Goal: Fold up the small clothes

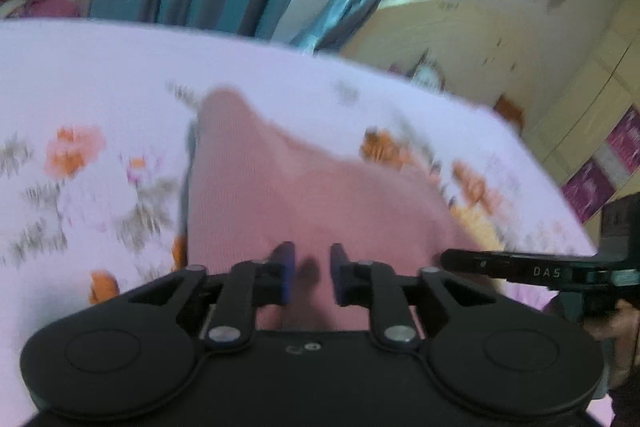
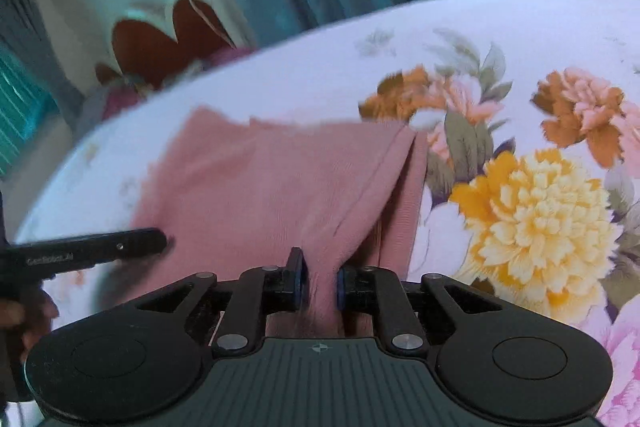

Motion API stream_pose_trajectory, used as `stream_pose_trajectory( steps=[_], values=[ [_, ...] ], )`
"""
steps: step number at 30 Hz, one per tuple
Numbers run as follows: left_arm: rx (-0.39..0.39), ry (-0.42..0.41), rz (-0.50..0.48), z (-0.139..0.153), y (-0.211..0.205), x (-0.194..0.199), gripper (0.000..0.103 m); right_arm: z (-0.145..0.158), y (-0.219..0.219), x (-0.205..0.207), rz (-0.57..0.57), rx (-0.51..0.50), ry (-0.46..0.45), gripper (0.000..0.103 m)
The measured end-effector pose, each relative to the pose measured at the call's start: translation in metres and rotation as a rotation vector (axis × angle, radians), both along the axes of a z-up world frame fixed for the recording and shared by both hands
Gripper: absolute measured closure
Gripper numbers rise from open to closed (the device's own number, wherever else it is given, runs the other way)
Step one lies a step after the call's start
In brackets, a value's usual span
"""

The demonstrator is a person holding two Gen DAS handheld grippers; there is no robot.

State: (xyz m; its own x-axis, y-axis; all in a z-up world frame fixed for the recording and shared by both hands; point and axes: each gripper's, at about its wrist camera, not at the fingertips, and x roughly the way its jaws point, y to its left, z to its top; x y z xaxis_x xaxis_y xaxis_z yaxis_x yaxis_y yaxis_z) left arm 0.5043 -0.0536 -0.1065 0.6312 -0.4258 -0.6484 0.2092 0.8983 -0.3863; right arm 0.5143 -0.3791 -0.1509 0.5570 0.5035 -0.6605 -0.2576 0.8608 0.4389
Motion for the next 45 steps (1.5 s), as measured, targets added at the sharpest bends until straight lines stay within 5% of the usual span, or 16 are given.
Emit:
stream_pose_trajectory(
  steps=[7,8,9,10,14,15,17,18,22,24,26,28,34,37,39,45],
  values=[
    [0.043,-0.010,0.008,-0.003,0.008,0.045,0.082,-0.014,-0.017,0.057,-0.090,0.068,0.072,0.065],
    [0.036,-0.005,0.010,-0.005,0.008,0.048,0.082,-0.013,-0.020,0.066,-0.093,0.082,0.082,0.070],
    [0.027,-0.006,0.006,-0.006,0.009,0.049,0.082,-0.014,-0.020,0.068,-0.088,0.084,0.080,0.096],
    [0.021,-0.021,0.004,-0.006,0.011,0.049,0.082,-0.012,-0.023,0.066,-0.076,0.071,0.071,0.098],
    [-0.019,-0.103,0.000,-0.005,0.012,0.045,0.079,0.021,-0.031,0.028,-0.080,0.028,-0.152,0.098],
    [0.015,-0.038,0.004,-0.020,0.008,0.055,0.080,0.020,-0.031,0.022,-0.079,0.007,-0.184,0.098],
    [0.001,0.021,0.031,-0.031,0.007,0.066,0.081,-0.013,-0.023,0.041,-0.078,-0.086,-0.027,0.098],
    [0.010,0.025,0.023,-0.025,0.006,0.068,0.082,-0.020,-0.024,0.043,-0.092,-0.055,-0.018,0.098],
    [0.016,-0.074,-0.007,-0.007,0.006,0.064,0.080,-0.006,-0.018,0.039,-0.074,-0.097,-0.059,0.098],
    [0.031,-0.065,0.000,-0.010,0.008,0.072,0.078,-0.002,-0.020,0.040,-0.079,-0.086,-0.074,0.098],
    [0.112,0.051,0.017,-0.031,0.008,0.089,0.074,0.001,-0.021,0.046,-0.082,-0.077,-0.065,0.098],
    [0.036,0.073,0.056,-0.036,0.019,0.096,0.075,-0.005,-0.017,0.057,-0.072,-0.124,-0.009,0.098],
    [0.044,-0.027,0.020,-0.020,0.020,0.090,0.078,0.004,-0.027,0.061,-0.157,-0.104,-0.044,0.098],
    [0.077,0.002,0.005,-0.025,0.014,0.108,0.078,0.017,-0.027,0.062,-0.217,-0.138,-0.103,0.098],
    [0.116,0.060,-0.008,-0.037,0.009,0.122,0.078,0.022,-0.020,0.069,-0.166,-0.090,-0.120,0.098],
    [0.093,-0.004,-0.047,-0.021,-0.027,0.122,0.074,0.014,0.040,0.104,0.003,-0.102,-0.062,0.098]
  ],
)
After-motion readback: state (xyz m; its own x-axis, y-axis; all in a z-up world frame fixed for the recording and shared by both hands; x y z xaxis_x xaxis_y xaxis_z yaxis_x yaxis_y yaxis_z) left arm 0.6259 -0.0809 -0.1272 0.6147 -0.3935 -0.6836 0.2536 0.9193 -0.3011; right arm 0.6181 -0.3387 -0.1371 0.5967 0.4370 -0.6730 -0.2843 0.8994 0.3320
